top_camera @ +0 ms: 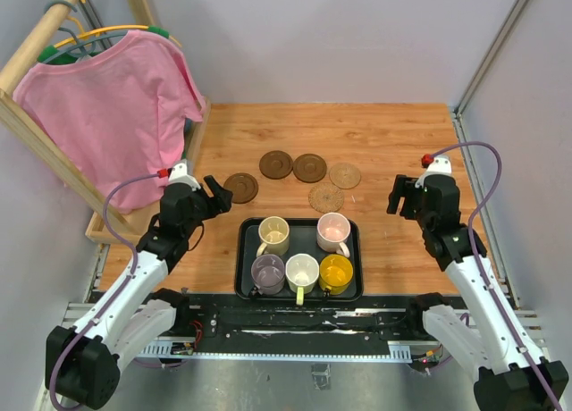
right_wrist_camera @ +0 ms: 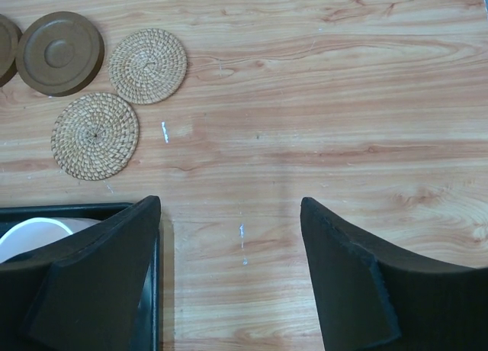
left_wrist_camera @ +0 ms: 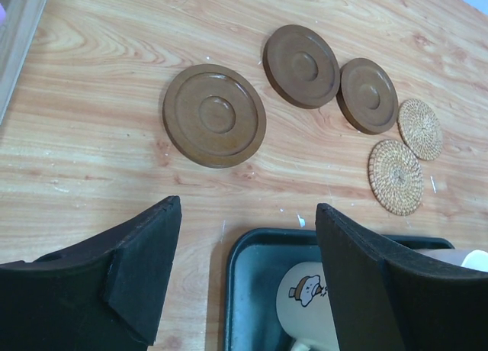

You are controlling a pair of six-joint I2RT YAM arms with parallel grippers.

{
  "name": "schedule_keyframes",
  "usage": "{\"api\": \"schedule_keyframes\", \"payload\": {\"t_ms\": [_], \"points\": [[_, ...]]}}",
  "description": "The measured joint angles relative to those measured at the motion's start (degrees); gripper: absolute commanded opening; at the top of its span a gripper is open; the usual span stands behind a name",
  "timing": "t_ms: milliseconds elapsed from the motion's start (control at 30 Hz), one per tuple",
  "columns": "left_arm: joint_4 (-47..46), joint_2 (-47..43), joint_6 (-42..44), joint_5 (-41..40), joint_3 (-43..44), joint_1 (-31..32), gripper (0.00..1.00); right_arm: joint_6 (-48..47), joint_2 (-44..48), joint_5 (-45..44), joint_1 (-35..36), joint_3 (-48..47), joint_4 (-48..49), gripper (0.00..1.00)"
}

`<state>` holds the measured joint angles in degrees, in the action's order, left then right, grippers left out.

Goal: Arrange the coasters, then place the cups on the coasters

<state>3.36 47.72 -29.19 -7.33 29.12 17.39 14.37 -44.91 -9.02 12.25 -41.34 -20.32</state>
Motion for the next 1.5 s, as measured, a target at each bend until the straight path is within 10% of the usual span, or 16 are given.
{"api": "schedule_keyframes", "payload": {"t_ms": [367, 467, 533, 567, 833, 1500], "points": [[-3.26, 4.04, -0.68, -0.52, -1.53, 0.00, 0.74, -0.20, -0.70, 4.90, 0.00, 3.78, 5.70, 0.67], [-4.96, 6.95, -0.66, -0.52, -1.53, 0.00, 0.71, -0.66, -3.76, 5.35, 0.00, 3.67, 7.28, 0.49], [-6.29, 9.07, -0.63, -0.52, -1.55, 0.00, 0.68, -0.96, -6.54, 5.40, 0.00, 3.54, 8.59, 0.07], [-6.80, 9.90, -0.63, -0.57, -1.55, 0.00, 0.64, -1.40, -7.91, 5.38, 0.00, 3.39, 9.09, 0.01], [-12.63, 17.07, -0.66, -3.08, -1.29, -0.02, 0.02, -1.84, -21.66, 6.32, -0.02, -2.62, 13.68, 0.01], [-20.83, 44.19, -0.85, 1.36, 13.27, -2.78, 0.01, -2.58, -60.59, 25.64, -2.29, -31.17, 15.28, 0.01]]}}
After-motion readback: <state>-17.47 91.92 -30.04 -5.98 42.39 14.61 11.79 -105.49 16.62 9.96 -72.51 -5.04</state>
